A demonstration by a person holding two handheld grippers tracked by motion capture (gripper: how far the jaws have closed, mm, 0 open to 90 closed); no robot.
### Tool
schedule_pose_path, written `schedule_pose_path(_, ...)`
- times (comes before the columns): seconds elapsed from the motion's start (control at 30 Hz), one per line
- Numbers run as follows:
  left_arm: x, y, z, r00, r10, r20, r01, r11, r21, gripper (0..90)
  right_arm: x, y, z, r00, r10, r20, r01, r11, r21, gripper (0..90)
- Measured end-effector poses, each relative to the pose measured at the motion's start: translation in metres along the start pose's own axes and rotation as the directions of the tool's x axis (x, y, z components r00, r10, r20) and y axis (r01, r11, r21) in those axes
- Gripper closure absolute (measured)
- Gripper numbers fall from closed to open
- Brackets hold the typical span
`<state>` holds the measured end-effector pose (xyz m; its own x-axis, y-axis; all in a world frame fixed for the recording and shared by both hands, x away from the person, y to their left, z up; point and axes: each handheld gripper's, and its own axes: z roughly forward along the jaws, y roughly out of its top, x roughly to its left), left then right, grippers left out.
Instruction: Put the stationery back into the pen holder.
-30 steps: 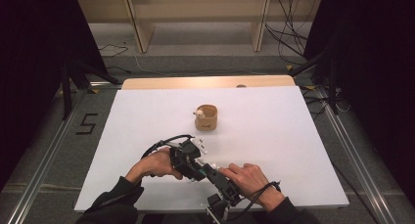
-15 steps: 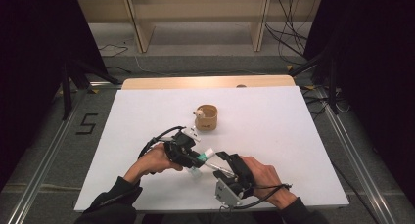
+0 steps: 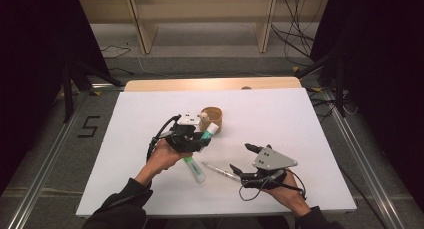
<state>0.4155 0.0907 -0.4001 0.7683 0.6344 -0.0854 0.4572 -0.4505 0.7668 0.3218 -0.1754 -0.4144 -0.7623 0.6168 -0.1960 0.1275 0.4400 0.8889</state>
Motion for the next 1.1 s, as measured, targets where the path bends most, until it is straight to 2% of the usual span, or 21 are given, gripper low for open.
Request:
schedule_pose_path(0.03, 0.0, 0.001, 0.0, 0.9999, -0.007, -0.008, 0.007, 0.9999, -0.012, 65.2, -0.004, -0.001, -0.002, 0.9993, 0.036, -0.007, -0.036, 0.999, -0.008, 25.3)
schedule_pose_path(0.07, 0.002, 0.004, 0.001, 0.9992, -0.034, -0.022, 0.032, 0.9982, -0.05, 65.2, -0.007, -0.003, -0.003, 0.9979, 0.065, -0.01, -0.065, 0.998, -0.016, 25.3)
schedule_pose_path(0.1, 0.002, 0.006, 0.001, 0.9984, -0.048, -0.03, 0.046, 0.9966, -0.069, 65.2, -0.009, -0.004, -0.005, 0.9958, 0.09, -0.016, -0.091, 0.996, -0.023, 25.3)
schedule_pose_path(0.13, 0.002, 0.008, 0.002, 0.9973, -0.06, -0.042, 0.056, 0.9943, -0.091, 65.2, -0.011, -0.005, -0.006, 0.9932, 0.114, -0.022, -0.115, 0.993, -0.031, 25.3)
schedule_pose_path(0.17, 0.002, 0.008, 0.002, 0.9973, -0.06, -0.042, 0.056, 0.9943, -0.091, 65.2, -0.013, -0.007, -0.007, 0.9906, 0.135, -0.025, -0.136, 0.99, -0.039, 25.3)
schedule_pose_path(0.2, 0.002, 0.013, 0.005, 0.9955, -0.072, -0.062, 0.064, 0.9907, -0.12, 65.2, -0.015, -0.008, -0.009, 0.989, 0.146, -0.022, -0.147, 0.988, -0.044, 25.3)
schedule_pose_path(0.5, 0.003, 0.033, 0.023, 0.9863, -0.116, -0.117, 0.094, 0.9789, -0.182, 65.2, -0.016, -0.013, -0.014, 0.9884, 0.151, -0.017, -0.151, 0.988, -0.036, 25.3)
schedule_pose_path(0.53, 0.004, 0.036, 0.028, 0.9834, -0.125, -0.132, 0.098, 0.9762, -0.194, 65.1, -0.016, -0.013, -0.014, 0.9887, 0.149, -0.016, -0.15, 0.988, -0.035, 25.3)
schedule_pose_path(0.63, 0.005, 0.04, 0.033, 0.9809, -0.135, -0.14, 0.105, 0.9738, -0.202, 65.2, -0.015, -0.014, -0.015, 0.9869, 0.16, -0.015, -0.161, 0.986, -0.036, 24.7)
schedule_pose_path(0.77, 0.007, 0.046, 0.04, 0.9742, -0.156, -0.163, 0.116, 0.9658, -0.232, 65.1, -0.016, -0.014, -0.015, 0.9852, 0.171, -0.015, -0.171, 0.984, -0.044, 23.7)
schedule_pose_path(0.83, 0.008, 0.047, 0.041, 0.9729, -0.159, -0.168, 0.118, 0.9654, -0.233, 65.2, -0.016, -0.015, -0.016, 0.9849, 0.172, -0.02, -0.173, 0.984, -0.044, 23.7)
schedule_pose_path(0.87, 0.009, 0.05, 0.045, 0.9677, -0.171, -0.185, 0.125, 0.9633, -0.237, 65.1, -0.016, -0.015, -0.016, 0.9847, 0.173, -0.023, -0.174, 0.984, -0.045, 23.7)
schedule_pose_path(0.9, 0.009, 0.052, 0.047, 0.9662, -0.173, -0.191, 0.125, 0.9629, -0.239, 65.1, -0.016, -0.015, -0.016, 0.9847, 0.172, -0.025, -0.173, 0.984, -0.045, 23.7)
schedule_pose_path(1.1, 0.012, 0.057, 0.057, 0.9612, -0.177, -0.211, 0.125, 0.9636, -0.236, 65.1, -0.015, -0.015, -0.016, 0.9854, 0.168, -0.03, -0.169, 0.985, -0.046, 23.8)
